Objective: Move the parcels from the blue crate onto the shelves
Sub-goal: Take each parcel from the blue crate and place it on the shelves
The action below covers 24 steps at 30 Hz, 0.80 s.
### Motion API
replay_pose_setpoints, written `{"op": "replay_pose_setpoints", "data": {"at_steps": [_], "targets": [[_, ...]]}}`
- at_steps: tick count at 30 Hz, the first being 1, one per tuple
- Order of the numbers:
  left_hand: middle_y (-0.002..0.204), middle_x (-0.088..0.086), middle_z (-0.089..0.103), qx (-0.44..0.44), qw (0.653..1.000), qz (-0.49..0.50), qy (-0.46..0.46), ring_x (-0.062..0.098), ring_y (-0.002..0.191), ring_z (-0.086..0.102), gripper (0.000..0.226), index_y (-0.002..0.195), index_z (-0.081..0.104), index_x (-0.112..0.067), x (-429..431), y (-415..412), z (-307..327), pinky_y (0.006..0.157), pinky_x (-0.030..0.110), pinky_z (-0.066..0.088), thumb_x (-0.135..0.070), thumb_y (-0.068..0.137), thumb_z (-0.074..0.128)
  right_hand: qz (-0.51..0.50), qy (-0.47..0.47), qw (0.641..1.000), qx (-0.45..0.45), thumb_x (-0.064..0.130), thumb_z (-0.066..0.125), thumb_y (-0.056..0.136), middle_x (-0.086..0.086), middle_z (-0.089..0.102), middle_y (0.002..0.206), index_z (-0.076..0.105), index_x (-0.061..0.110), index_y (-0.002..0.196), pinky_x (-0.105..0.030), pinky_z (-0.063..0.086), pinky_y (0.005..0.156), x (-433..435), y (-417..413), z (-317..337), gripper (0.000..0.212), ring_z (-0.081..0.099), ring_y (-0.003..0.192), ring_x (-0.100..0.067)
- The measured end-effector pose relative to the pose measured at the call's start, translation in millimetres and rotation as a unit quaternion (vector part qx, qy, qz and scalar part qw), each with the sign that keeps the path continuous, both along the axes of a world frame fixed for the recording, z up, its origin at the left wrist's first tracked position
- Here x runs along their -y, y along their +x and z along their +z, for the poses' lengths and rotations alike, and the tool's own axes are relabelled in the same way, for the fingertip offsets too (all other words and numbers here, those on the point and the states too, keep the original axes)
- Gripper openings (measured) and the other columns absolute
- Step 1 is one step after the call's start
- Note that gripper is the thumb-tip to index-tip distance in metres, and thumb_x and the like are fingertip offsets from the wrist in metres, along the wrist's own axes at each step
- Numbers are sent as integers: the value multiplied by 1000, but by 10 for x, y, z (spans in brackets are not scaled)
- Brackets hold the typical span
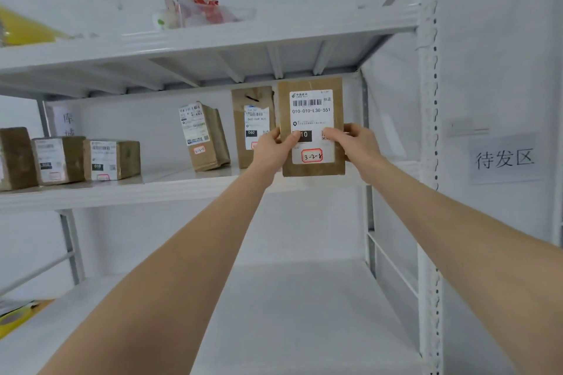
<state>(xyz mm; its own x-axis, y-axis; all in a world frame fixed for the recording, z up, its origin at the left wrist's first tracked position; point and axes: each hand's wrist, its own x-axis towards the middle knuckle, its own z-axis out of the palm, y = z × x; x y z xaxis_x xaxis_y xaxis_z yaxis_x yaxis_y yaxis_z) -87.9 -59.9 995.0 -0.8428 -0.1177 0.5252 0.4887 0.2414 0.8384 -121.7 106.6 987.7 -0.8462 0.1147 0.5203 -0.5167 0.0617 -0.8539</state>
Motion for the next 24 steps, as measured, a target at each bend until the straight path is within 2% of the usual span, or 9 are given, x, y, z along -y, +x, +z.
{"op": "replay_pose_setpoints", "data": {"at_steps": [2,6,10,15,17,20,24], "targets": [[116,6,67,-9,999,18,-27,22,101,65,33,124,57,-12,-82,-142,78,89,37,54,-26,94,58,-15,23,1000,-10,35,70,79,1,69,104,59,16,113,-34,56,83,-61,-126,80,40,67,92,-15],[116,7,67,-17,995,61,-72,22,102,65,33,124,56,-10,-274,-496,239,91,41,53,-22,93,56,-70,84,993,-47,30,65,85,4,61,107,53,15,123,-21,48,65,-220,-388,240,44,61,90,-13],[115,7,65,-28,987,115,-110,22,103,64,57,143,35,-17,-473,-815,326,87,36,54,-20,91,59,-110,139,983,-49,32,66,82,5,62,106,52,19,121,-29,53,76,-399,-680,313,43,62,91,-15],[104,4,63,-37,975,158,-154,23,101,64,75,148,22,-22,-631,-1091,326,88,40,53,-19,87,65,-108,171,979,-25,33,68,82,2,66,109,54,18,117,-35,56,80,-569,-1005,289,41,65,93,-18],[106,4,63,-34,972,157,-174,22,99,64,74,148,23,-20,-680,-1152,287,85,38,54,-16,87,65,-100,183,978,-20,32,68,83,-1,66,111,54,15,121,-33,55,79,-608,-1100,249,44,65,95,-19],[121,6,61,-34,968,169,-182,22,104,63,69,143,29,-18,-703,-1236,259,83,34,55,-13,86,67,-98,186,977,-28,30,69,83,-2,66,115,54,15,123,-30,52,79,-640,-1190,225,45,62,96,-18],[128,6,53,-42,951,207,-225,22,110,59,66,138,34,-14,-682,-1309,280,82,31,51,-18,83,70,-103,205,973,-29,28,69,83,-2,66,114,52,16,126,-23,41,66,-637,-1253,219,48,56,87,-14]]}}
